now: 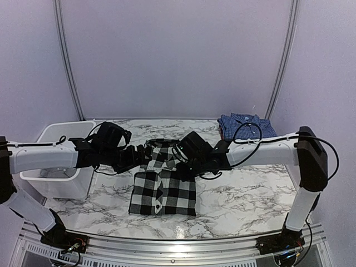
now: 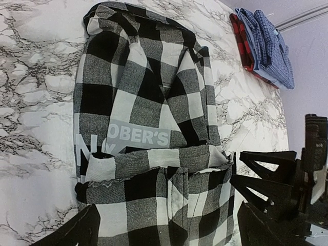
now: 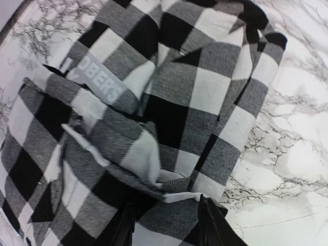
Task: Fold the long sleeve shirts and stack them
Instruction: Adjust the 2/3-rectangle-folded shirt at the center of the board.
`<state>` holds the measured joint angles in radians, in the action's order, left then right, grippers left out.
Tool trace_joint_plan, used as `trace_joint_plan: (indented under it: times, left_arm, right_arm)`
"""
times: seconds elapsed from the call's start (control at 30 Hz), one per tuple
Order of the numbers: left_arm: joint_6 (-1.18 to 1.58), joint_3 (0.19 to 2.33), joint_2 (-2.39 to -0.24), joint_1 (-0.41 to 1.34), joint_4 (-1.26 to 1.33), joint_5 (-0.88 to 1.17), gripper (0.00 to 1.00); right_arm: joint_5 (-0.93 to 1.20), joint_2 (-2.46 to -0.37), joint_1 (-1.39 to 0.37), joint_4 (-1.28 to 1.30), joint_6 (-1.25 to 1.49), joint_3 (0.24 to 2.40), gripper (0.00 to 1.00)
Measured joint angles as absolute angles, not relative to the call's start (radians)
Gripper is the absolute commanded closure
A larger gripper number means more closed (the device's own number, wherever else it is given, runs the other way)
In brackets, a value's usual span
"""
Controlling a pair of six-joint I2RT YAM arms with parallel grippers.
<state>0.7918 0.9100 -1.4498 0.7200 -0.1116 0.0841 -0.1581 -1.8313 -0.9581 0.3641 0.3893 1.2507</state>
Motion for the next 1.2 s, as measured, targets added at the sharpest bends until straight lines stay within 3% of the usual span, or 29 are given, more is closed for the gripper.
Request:
trace_joint_plan:
  times: [0.13,0.3,0.67,1.0,1.2]
  left_arm:
    - [0.788,0.874,-1.406,0.72,-0.114,0.076,0.04]
    - [0.788,0.826,-1.385,0.72,-0.115,0.076,0.03]
    - [0.794,0.668,-1.32,0.72,-0.12,0.105,0.04]
    - [0.821,0.59,-1.315,0.779,-0.125,0.141,0.04]
    - [0.869,0.544,-1.301,0.82,-0.138,0.13,0.08]
  right_arm:
    - [-0.233,-1.809,-1.031,0.385,0.403,1.302,0.72]
    - [-0.229,-1.833,-1.065,0.382,0.431,1.324,0.73]
    - [-0.178,-2.067,-1.003,0.358,0.432,1.411,0.38]
    - [-0.178,-1.981,-1.0,0.393,0.423,1.354,0.28]
    - [-0.104,-1.747,-0.976,0.395,0.424,1.216,0.35]
